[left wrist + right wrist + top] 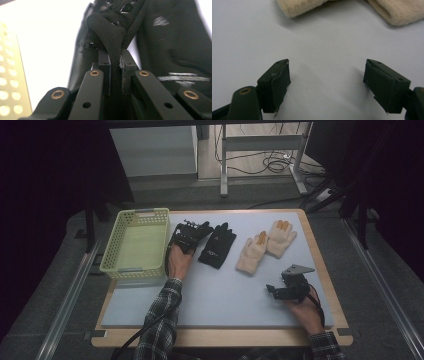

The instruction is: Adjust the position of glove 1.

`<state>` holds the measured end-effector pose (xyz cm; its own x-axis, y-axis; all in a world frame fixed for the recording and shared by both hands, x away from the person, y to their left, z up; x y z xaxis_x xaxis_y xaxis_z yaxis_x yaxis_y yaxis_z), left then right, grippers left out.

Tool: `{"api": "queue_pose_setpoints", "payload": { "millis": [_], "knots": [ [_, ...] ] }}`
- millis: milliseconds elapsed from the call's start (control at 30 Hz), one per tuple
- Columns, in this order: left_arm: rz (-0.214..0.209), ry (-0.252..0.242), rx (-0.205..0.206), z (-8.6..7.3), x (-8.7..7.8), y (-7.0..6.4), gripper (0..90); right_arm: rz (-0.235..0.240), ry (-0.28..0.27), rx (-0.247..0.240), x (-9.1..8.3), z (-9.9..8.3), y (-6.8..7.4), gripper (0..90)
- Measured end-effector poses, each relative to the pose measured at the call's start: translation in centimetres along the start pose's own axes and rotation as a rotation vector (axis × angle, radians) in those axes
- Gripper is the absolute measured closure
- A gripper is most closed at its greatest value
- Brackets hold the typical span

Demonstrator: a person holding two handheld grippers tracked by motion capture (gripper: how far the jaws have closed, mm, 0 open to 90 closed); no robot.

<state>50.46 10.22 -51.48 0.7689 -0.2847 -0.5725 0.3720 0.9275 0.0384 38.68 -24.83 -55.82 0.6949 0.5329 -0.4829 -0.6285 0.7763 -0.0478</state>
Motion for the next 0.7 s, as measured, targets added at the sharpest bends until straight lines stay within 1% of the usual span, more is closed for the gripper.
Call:
{"api": "queue_pose_setpoints", "payload": {
  "millis": [100, 167, 233, 300, 400, 433, 533, 633, 700],
  "knots": [
    [-0.051, -0.027, 0.026, 0.8, -2.1, -1.1, 82.8, 0.0, 0.0, -0.001, 0.0, 0.0, 0.0, 20.8],
    [-0.095, -0.048, 0.043, 1.0, -3.6, -2.1, 82.7, 0.0, 0.0, -0.001, 0.0, 0.0, 0.0, 20.9],
    [-0.14, -0.063, 0.063, 1.0, -5.1, -3.3, 82.6, 0.0, 0.001, -0.001, 0.0, 0.0, 0.0, 20.9],
    [-0.181, -0.073, 0.09, 0.6, -6.6, -4.5, 82.5, 0.0, 0.001, -0.002, 0.0, 0.0, 0.0, 20.9],
    [-0.245, -0.077, 0.125, -0.5, -8.5, -6.2, 82.4, -0.001, 0.0, -0.003, 0.0, 0.0, 0.0, 20.9],
    [-0.265, -0.081, 0.129, -1.0, -9.1, -6.9, 82.3, -0.001, 0.0, -0.003, 0.0, 0.0, 0.0, 20.9],
    [-0.321, -0.072, 0.165, -2.6, -10.8, -8.6, 82.2, -0.001, 0.0, -0.003, 0.0, 0.0, 0.0, 20.9],
    [-0.368, -0.044, 0.195, -4.7, -11.4, -10.3, 81.9, -0.001, 0.0, -0.002, 0.0, 0.0, 0.0, 20.9],
    [-0.408, -0.012, 0.203, -6.6, -11.1, -11.4, 81.3, -0.002, 0.0, -0.004, 0.0, 0.0, 0.0, 20.8]
  ]
}}
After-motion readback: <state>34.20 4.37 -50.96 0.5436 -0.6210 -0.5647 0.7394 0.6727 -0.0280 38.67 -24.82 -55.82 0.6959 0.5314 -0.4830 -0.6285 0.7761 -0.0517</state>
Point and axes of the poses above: each handheld gripper's, and its own axes: x roughly forward along the jaws, z roughly out of its top, y roughly to its left, the point moved 4 cm from there along x, roughly forward along the jaws, and after that the axes turned 14 degrees about -y, right-handed, at the moved point
